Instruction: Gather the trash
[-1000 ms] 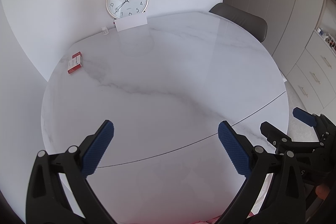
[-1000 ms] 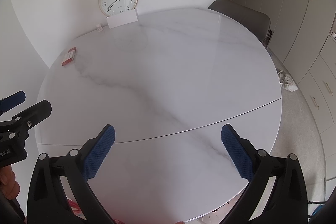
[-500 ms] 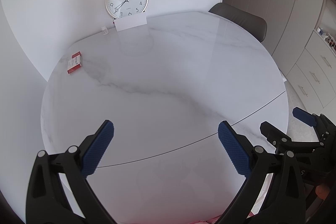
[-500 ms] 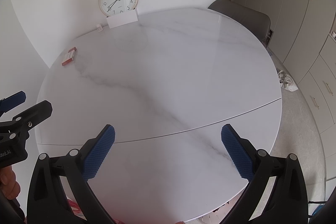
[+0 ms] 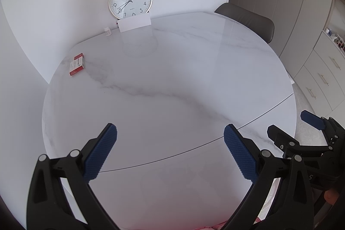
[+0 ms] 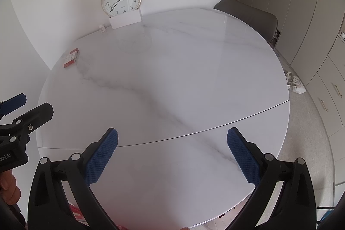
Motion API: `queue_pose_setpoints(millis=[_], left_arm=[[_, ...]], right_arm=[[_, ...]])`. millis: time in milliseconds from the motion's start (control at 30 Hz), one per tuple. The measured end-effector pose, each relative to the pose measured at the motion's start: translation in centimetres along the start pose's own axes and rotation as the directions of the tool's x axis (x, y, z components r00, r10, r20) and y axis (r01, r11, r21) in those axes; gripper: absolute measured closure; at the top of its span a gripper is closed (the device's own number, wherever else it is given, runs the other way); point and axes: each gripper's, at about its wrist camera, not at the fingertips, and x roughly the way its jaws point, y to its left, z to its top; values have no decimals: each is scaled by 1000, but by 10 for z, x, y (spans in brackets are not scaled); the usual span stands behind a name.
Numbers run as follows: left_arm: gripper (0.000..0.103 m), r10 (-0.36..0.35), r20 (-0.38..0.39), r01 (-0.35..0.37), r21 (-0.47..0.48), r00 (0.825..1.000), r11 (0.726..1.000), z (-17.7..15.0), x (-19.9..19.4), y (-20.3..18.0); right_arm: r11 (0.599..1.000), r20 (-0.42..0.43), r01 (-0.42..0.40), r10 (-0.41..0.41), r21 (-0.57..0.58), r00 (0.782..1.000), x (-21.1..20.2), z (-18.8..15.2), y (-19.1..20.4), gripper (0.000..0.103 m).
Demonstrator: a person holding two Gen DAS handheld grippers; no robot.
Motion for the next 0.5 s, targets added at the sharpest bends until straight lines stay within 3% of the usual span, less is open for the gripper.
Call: queue_pose_setpoints(millis=[500], left_arm=[[8,17,17,-17,-9,1000,1000,-1,6,2]], right_arm=[[1000,-7,-3,3,2,1000,2,-1,2,3]])
